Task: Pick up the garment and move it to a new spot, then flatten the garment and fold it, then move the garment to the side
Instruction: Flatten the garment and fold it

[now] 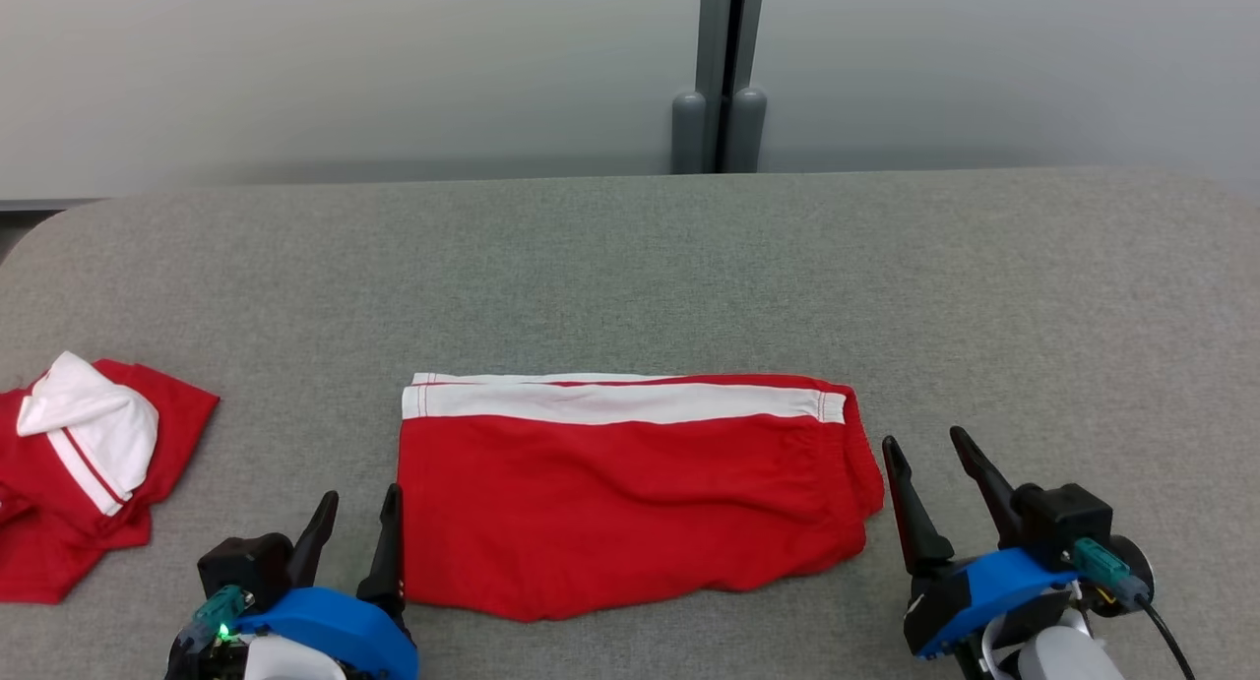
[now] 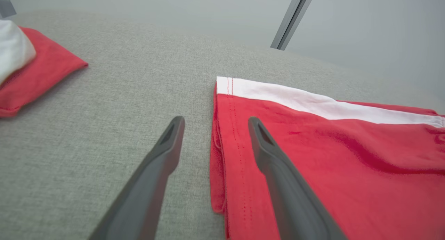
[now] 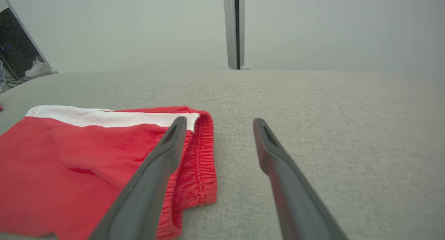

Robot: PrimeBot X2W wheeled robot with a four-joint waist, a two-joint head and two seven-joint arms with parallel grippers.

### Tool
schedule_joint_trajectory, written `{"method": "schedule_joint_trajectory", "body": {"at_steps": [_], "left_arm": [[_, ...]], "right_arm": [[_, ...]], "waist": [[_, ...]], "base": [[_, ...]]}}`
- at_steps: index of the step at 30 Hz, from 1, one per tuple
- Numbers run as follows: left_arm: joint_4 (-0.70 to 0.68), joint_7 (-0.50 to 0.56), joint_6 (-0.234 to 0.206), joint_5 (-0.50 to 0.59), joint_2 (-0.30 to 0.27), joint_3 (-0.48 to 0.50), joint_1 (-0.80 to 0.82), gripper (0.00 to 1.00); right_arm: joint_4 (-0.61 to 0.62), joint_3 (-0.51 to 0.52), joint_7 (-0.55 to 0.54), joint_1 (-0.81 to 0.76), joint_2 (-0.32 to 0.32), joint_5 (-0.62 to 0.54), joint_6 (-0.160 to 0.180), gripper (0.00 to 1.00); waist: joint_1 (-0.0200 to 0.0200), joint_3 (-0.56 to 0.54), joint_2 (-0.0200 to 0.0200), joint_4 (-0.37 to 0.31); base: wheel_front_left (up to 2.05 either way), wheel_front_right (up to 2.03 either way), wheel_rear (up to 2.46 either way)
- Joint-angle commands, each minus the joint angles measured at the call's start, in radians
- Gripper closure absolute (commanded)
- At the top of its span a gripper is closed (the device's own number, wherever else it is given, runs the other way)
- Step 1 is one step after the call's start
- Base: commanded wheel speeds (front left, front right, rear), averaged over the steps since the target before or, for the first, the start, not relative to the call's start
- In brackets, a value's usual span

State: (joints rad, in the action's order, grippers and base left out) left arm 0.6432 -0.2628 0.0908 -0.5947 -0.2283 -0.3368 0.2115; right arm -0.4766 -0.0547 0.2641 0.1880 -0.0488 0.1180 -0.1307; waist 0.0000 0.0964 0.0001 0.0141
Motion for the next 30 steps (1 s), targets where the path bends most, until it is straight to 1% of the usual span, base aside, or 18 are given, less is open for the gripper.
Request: {"method": "schedule_joint_trajectory", "body": {"at_steps": [1, 4, 8, 12, 17, 19, 21, 28, 29, 30], "left_arm": [[-0.005, -0.003, 0.009, 0.018, 0.009, 0.014, -0.014, 0.0], [-0.013, -0.003, 0.025, 0.062, 0.025, 0.058, -0.011, 0.0], [-0.016, -0.003, 0.037, 0.104, 0.037, 0.089, -0.003, 0.0], [-0.024, -0.003, 0.042, 0.121, 0.042, 0.096, 0.008, 0.0], [-0.039, -0.003, 0.04, 0.107, 0.025, 0.084, 0.009, 0.0], [-0.044, -0.003, 0.041, 0.102, 0.021, 0.086, 0.007, 0.0], [-0.048, -0.003, 0.041, 0.102, 0.019, 0.083, 0.007, 0.0], [-0.066, -0.003, 0.041, 0.106, 0.014, 0.081, 0.011, 0.0], [-0.069, -0.003, 0.041, 0.107, 0.015, 0.079, 0.01, 0.0], [-0.072, -0.003, 0.041, 0.108, 0.014, 0.078, 0.008, 0.0]], "right_arm": [[-0.015, -0.008, 0.0, 0.024, -0.004, 0.001, 0.0, 0.0], [-0.059, -0.024, 0.0, 0.078, -0.004, -0.017, 0.0, 0.0], [-0.154, -0.03, 0.0, 0.142, -0.005, -0.043, 0.0, 0.0], [-0.239, -0.015, 0.0, 0.182, -0.005, -0.052, 0.0, 0.0], [-0.316, 0.005, 0.0, 0.176, -0.005, -0.04, 0.0, 0.0], [-0.328, -0.014, -0.001, 0.166, -0.005, -0.008, 0.0, 0.0], [-0.324, -0.053, -0.001, 0.154, -0.004, 0.042, 0.0, 0.0], [-0.266, -0.205, -0.001, 0.127, -0.002, 0.229, 0.0, 0.0], [-0.259, -0.218, -0.001, 0.126, -0.003, 0.251, 0.0, 0.06], [-0.252, -0.226, -0.001, 0.127, -0.003, 0.272, 0.0, 0.16]], "waist": [[0.0, 0.014, -0.0001, 0.015], [0.0, 0.038, -0.0001, 0.038], [0.0, 0.071, -0.0001, 0.068], [0.0, 0.096, -0.0001, 0.089], [0.0, 0.108, -0.0001, 0.091], [0.0, 0.111, -0.0001, 0.087], [0.0, 0.112, -0.0001, 0.082], [0.0, 0.111, -0.0001, 0.071], [0.0, 0.111, -0.0001, 0.07], [0.0, 0.11, -0.0001, 0.07]], "base": [[0.0, 0.0, 0.0], [0.0, 0.0, 0.0], [0.0, 0.0, 0.0], [0.0, 0.0, 0.0], [0.0, 0.0, 0.0], [0.0, 0.0, 0.0], [0.0, 0.0, 0.0], [0.0, 0.0, 0.0], [0.0, 0.0, 0.0], [0.0, 0.0, 0.0]]}}
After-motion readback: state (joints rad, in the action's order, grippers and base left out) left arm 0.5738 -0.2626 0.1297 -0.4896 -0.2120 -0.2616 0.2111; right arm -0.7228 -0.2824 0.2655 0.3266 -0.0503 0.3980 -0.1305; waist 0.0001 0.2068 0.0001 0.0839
